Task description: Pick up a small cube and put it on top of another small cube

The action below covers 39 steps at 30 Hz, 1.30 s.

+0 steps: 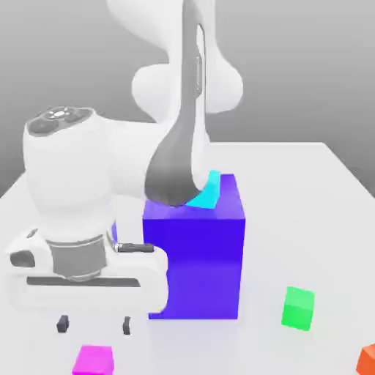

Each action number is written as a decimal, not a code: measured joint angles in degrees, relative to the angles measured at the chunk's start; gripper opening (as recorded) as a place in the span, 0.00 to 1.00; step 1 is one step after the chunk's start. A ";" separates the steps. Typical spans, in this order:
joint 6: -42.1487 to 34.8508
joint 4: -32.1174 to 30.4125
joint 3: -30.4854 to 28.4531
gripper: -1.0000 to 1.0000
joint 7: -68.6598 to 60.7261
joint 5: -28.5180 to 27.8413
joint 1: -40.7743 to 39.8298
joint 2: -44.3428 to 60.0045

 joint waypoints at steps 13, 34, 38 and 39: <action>3.66 1.00 1.75 0.00 -1.39 1.60 -1.59 5.22; 5.37 -18.07 19.31 0.00 -21.60 -13.40 23.30 -13.05; 8.56 -17.95 18.74 1.00 -20.90 -14.43 23.61 -9.72; 8.56 -17.95 18.74 1.00 -20.90 -14.43 23.61 -9.72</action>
